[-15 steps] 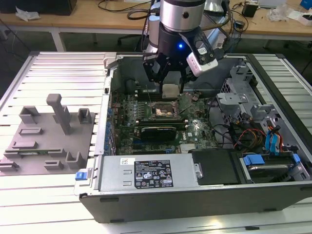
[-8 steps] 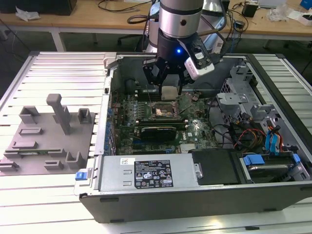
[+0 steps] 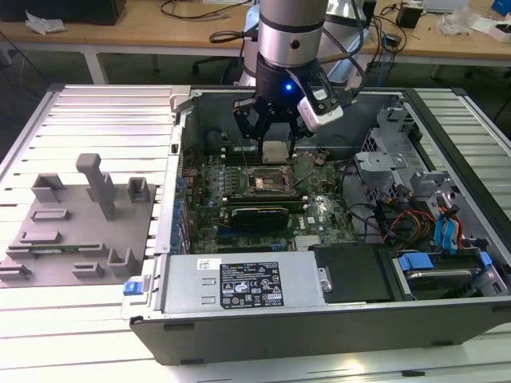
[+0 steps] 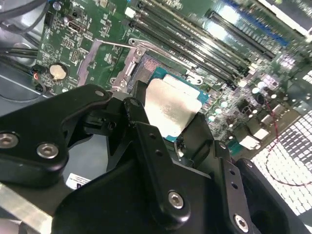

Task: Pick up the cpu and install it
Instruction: 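Pick up the cpu and move it towards the insertion slot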

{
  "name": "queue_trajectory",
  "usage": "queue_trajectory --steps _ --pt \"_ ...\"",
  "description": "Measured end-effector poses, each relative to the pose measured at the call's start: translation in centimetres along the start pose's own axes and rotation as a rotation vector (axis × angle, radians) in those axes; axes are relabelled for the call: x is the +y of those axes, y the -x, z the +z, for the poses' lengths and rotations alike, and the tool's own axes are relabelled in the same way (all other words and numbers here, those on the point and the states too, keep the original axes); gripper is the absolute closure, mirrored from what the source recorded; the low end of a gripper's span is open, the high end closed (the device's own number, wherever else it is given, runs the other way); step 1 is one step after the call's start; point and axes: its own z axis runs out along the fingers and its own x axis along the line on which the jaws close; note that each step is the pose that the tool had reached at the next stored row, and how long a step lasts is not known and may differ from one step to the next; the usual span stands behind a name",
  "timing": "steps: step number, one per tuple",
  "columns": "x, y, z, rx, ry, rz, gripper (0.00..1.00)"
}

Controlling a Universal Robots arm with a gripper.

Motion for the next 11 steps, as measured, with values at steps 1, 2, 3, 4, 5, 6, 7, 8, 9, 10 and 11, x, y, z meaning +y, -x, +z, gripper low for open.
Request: queue_trajectory --steps 1,2,3,4,5,6,7,8,9,10,11 --pt "0.09 -0.01 0.32 0.0001 -0.0001 0.000 0.45" --pt "0.14 -0.01 0.52 0.0001 -0.0003 0.000 0.45" --pt "0.18 -0.02 0.74 0.0001 -0.0002 0.000 0.45" --pt "0.28 -0.03 1.28 0.0001 -0.0001 0.000 0.45" --pt "0.34 -0.03 1.72 0.0001 -0.0003 0.000 0.45" --pt "0.37 -0.05 2.05 0.0002 -0.0005 0.000 0.45" --pt "0.39 -0.05 2.14 0.0001 -0.0004 0.000 0.45" --pt "0.40 -0.05 2.19 0.0001 -0.0005 0.000 0.45" --pt "0.43 -0.06 2.24 0.0001 -0.0005 0.000 0.45" --pt "0.47 -0.07 2.30 0.0000 -0.0005 0.000 0.45" --pt "0.52 -0.07 2.35 0.0000 -0.0003 0.000 0.45"
